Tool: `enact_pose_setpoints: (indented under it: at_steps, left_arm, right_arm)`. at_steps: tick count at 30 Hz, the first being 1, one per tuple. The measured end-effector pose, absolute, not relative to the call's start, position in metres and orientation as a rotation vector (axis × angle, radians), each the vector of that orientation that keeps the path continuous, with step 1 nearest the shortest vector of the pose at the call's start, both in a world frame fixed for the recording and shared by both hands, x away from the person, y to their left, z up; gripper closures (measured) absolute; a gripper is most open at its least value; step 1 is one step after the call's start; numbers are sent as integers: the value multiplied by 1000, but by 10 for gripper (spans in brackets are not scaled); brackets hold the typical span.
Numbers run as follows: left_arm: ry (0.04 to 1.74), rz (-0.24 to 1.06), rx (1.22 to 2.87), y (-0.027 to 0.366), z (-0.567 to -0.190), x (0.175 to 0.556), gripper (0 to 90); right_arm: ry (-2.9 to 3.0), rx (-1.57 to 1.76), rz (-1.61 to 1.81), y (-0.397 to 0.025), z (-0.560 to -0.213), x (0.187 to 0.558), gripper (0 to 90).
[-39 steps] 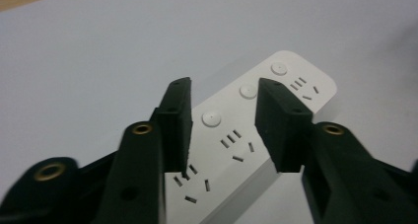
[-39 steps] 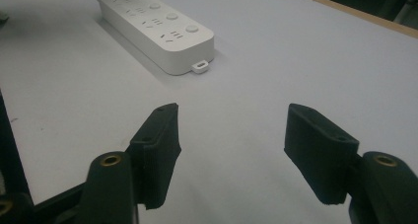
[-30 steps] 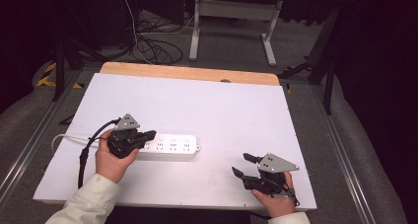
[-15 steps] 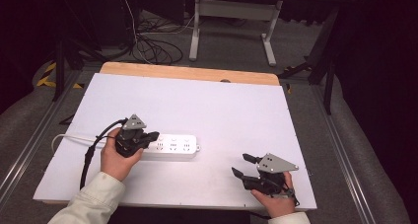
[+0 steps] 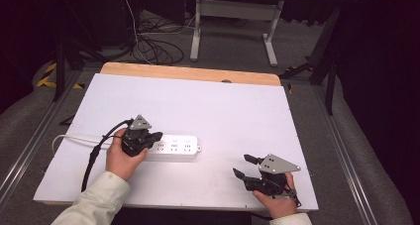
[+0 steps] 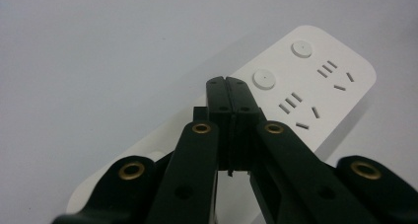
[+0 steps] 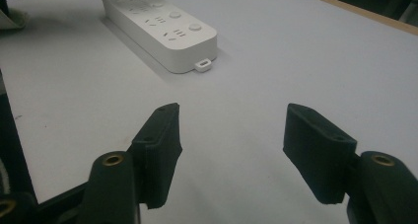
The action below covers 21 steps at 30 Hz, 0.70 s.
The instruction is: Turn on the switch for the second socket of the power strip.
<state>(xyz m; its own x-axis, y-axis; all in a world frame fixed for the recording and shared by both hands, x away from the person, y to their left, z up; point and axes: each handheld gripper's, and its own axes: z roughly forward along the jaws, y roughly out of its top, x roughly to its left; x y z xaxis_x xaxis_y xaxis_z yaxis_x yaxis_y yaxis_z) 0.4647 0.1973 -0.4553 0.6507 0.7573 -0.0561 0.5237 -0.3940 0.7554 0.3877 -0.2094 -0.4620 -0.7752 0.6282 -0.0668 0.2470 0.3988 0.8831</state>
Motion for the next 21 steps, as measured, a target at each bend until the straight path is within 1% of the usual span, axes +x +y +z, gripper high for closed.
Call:
enact_pose_setpoints:
  at_steps: [21]
  left_arm:
    - [982, 428, 2096, 194, -465, 470, 900]
  right_arm:
    - [2271, 752, 1338, -210, -462, 388, 398]
